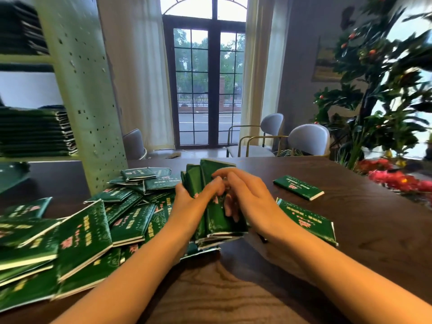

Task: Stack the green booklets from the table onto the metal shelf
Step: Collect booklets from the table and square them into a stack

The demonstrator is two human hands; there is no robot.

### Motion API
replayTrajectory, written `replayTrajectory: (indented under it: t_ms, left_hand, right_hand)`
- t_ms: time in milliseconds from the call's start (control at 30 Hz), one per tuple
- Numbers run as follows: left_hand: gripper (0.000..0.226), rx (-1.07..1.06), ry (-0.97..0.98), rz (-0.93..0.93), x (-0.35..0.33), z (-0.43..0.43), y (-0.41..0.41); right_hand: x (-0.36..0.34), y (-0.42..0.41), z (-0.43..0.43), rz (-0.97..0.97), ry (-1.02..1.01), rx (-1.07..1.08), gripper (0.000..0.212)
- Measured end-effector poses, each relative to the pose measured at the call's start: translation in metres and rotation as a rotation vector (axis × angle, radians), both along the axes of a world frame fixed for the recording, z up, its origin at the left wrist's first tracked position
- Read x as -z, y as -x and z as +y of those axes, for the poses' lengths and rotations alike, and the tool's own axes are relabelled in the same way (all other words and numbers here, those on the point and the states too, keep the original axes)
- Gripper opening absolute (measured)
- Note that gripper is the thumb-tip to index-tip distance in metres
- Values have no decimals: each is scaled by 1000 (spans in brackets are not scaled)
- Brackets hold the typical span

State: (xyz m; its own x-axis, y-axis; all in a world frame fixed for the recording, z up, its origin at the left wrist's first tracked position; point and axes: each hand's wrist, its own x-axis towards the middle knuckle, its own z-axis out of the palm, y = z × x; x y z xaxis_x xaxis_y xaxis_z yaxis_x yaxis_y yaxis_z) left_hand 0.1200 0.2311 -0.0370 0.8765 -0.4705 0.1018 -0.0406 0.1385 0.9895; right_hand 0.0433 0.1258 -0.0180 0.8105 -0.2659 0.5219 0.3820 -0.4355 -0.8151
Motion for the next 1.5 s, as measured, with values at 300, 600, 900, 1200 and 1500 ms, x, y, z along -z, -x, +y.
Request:
replayTrajectory:
  t_ms: [300,600,900,1200,1500]
  left_hand:
    - [73,117,-28,-78,14,38,26]
    - [73,144,-51,-245,19,60,56]
    - [70,203,89,-276,30,68,63]
    - [126,193,250,-20,31,50,77]
    - [102,314,246,78,34,55,74]
  right_hand:
    - [4,29,8,-3,52,212,27]
    - [31,51,29,263,-707,-250,62]
    - [41,55,52,5,-450,-121,70]
    - [47,54,53,-38,-389,-73,79]
    - [51,53,42,81,-242,-81,74]
